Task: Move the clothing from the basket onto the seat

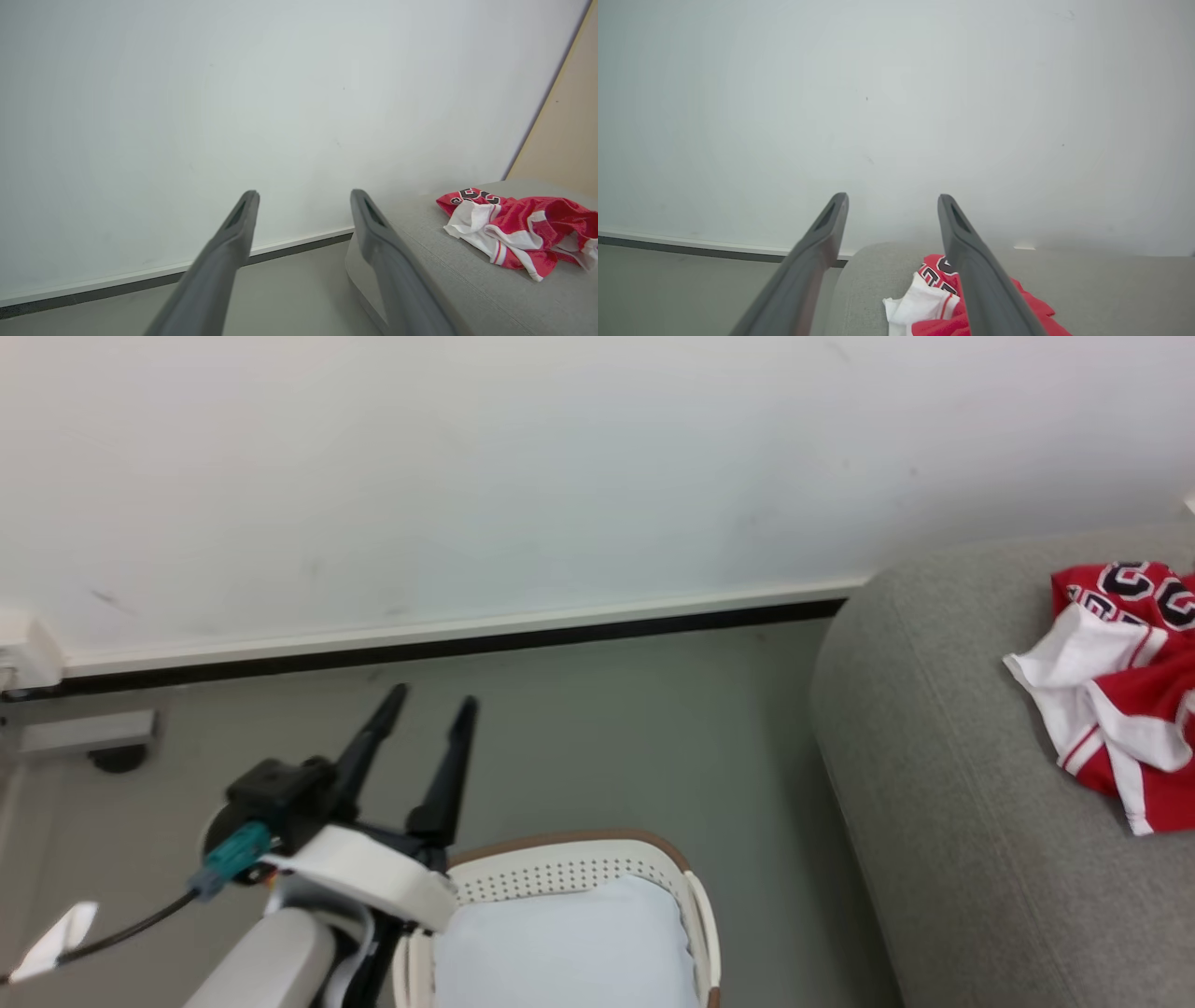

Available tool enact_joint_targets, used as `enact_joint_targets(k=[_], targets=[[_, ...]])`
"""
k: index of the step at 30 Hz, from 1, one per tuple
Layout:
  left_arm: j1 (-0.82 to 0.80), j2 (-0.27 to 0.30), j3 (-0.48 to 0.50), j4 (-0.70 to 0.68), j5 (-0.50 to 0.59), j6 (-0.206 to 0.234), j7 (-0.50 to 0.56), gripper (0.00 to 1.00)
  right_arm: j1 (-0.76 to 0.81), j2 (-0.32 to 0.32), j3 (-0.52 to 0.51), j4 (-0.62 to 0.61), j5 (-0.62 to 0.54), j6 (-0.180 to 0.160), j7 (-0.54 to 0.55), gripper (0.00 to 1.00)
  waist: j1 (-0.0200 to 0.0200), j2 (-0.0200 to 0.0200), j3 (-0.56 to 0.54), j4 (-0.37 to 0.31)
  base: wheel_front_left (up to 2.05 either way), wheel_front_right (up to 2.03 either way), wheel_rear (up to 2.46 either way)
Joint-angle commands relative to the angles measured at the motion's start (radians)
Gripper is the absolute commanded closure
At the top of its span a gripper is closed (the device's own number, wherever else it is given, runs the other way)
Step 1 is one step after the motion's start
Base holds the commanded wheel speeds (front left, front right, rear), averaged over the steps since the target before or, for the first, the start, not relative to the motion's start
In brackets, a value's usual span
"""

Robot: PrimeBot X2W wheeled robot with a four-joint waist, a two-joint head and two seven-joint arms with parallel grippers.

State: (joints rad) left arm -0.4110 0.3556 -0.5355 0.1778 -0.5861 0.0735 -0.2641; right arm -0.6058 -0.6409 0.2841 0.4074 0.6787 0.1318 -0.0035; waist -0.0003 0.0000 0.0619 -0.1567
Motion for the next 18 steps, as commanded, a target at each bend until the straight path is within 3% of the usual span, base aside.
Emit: enact_joint_targets(k=[1,7,14,18], targets=[[0.043,0.008,0.035,-0.012,0.012,0.013,0.0,0.0,0.055,0.023,-0.022,-0.031,-0.015,-0.002,-0.036,0.0,0.0003,0.0,-0.037,0.041,0.0,0.0,0.0],[0.168,-0.01,0.189,-0.032,0.044,0.039,0.0,0.0,0.227,0.151,-0.128,-0.141,-0.111,-0.002,-0.151,0.0,0.0003,0.0,-0.055,0.08,0.0,0.0,0.0],[0.284,-0.083,0.316,-0.047,0.122,0.008,0.0,0.0,0.409,0.314,-0.174,-0.197,-0.217,-0.002,-0.225,0.0,0.0003,0.0,-0.055,0.11,0.0,0.0,0.0],[0.316,-0.123,0.371,-0.052,0.162,-0.012,0.0,0.0,0.453,0.362,-0.177,-0.186,-0.243,-0.002,-0.244,0.0,0.0003,0.0,-0.052,0.114,0.0,0.0,0.0]])
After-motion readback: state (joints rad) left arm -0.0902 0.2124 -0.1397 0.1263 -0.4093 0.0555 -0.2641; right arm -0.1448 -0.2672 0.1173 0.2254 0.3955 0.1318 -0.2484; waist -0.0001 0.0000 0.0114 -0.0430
